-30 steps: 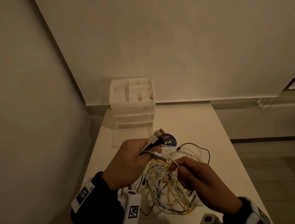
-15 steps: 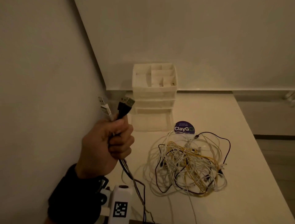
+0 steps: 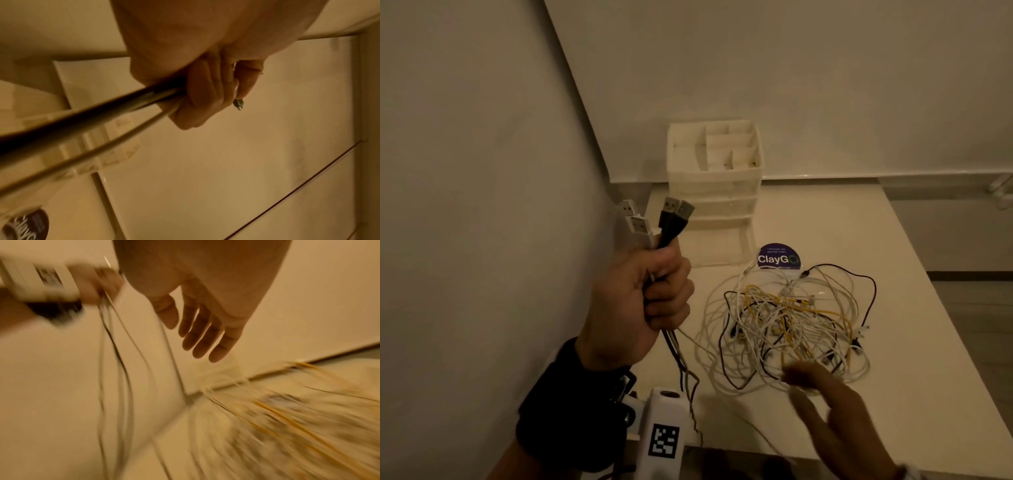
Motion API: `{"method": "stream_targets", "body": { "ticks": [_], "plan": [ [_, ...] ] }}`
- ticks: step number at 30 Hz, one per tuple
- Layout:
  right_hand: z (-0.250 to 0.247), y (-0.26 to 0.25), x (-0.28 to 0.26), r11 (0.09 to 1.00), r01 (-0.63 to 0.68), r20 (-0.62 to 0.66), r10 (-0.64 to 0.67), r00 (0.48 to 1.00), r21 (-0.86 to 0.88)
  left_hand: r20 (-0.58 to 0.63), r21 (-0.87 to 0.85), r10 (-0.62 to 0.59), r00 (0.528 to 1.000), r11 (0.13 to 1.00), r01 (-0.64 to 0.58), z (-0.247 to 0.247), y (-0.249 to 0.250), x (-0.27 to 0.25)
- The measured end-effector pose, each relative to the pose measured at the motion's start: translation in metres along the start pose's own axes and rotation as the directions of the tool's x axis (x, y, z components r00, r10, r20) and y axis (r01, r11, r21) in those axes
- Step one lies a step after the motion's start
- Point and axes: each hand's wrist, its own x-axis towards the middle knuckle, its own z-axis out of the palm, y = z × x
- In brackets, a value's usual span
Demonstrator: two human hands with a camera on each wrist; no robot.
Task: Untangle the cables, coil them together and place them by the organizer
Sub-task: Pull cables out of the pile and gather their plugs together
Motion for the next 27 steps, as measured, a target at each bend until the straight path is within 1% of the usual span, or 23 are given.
{"method": "stream_targets", "body": {
  "ticks": [1,2,3,5,7,8,10,12,14,16,17,19,20,22,24,25,26,27],
  "plan": [
    [0.012,-0.021,0.015,0.997,0.053,0.066,-0.056,0.996,0.047,0.01,0.001,-0.007,1.0,1.0,0.007,0.004,-0.005,0.001],
    [0.024,-0.042,0.024,0.987,0.097,0.178,-0.118,0.977,0.125,0.018,0.005,-0.02,1.0,1.0,0.02,0.008,-0.01,0.001],
    [0.033,-0.055,0.034,0.969,0.136,0.246,-0.185,0.951,0.205,0.025,0.011,-0.032,0.999,0.999,0.032,0.013,-0.015,0.002],
    [0.042,-0.077,0.053,0.951,0.14,0.357,-0.237,0.904,0.275,0.022,0.028,-0.048,0.999,0.999,0.047,0.02,-0.023,0.003],
    [0.056,-0.085,0.055,0.94,0.113,0.405,-0.244,0.881,0.322,0.0,0.049,-0.044,0.999,0.998,0.044,0.023,-0.028,0.004],
    [0.061,-0.084,0.054,0.934,0.077,0.415,-0.228,0.881,0.35,-0.011,0.052,-0.038,0.999,0.998,0.038,0.022,-0.028,0.004],
    [0.067,-0.075,0.046,0.926,0.049,0.427,-0.22,0.877,0.375,-0.025,0.033,-0.024,0.999,0.999,0.025,0.017,-0.026,0.004],
    [0.071,-0.057,0.036,0.947,0.046,0.461,-0.198,0.865,0.319,-0.038,0.012,-0.007,0.999,1.0,0.007,0.01,-0.022,0.004],
    [0.076,-0.034,0.023,0.97,-0.023,0.511,-0.108,0.853,0.243,-0.064,0.027,0.024,0.998,0.999,-0.023,0.004,-0.016,0.005],
    [0.079,-0.003,0.009,0.985,-0.08,0.534,-0.012,0.846,0.15,-0.111,0.091,0.05,0.993,0.995,-0.04,-0.001,-0.015,0.007],
    [0.079,0.01,0.003,0.993,-0.091,0.547,0.033,0.837,0.081,-0.135,0.126,0.047,0.99,0.992,-0.029,-0.002,-0.016,0.008],
    [0.08,0.032,-0.005,0.996,-0.094,0.58,0.076,0.811,0.001,-0.161,0.169,0.007,0.987,0.985,0.021,0.001,-0.021,0.01],
    [0.082,0.038,-0.006,0.995,-0.096,0.616,0.089,0.783,-0.021,-0.166,0.184,-0.015,0.986,0.982,0.046,0.003,-0.025,0.011],
    [0.08,0.037,-0.003,0.992,-0.109,0.665,0.118,0.738,-0.055,-0.179,0.217,-0.035,0.983,0.973,0.074,0.005,-0.031,0.015],
    [0.076,0.031,0.003,0.985,-0.167,0.675,0.149,0.723,-0.039,-0.191,0.229,-0.029,0.981,0.971,0.073,0.006,-0.034,0.018],
    [0.071,0.026,0.006,0.985,-0.172,0.678,0.143,0.721,-0.025,-0.197,0.222,-0.024,0.98,0.973,0.069,0.006,-0.034,0.019],
    [0.065,0.023,0.008,0.984,-0.176,0.692,0.137,0.709,-0.016,-0.206,0.213,-0.019,0.978,0.975,0.064,0.006,-0.033,0.02],
    [0.055,0.019,0.01,0.986,-0.163,0.714,0.137,0.686,-0.032,-0.217,0.206,-0.014,0.976,0.977,0.06,0.005,-0.032,0.02]
  ]
}}
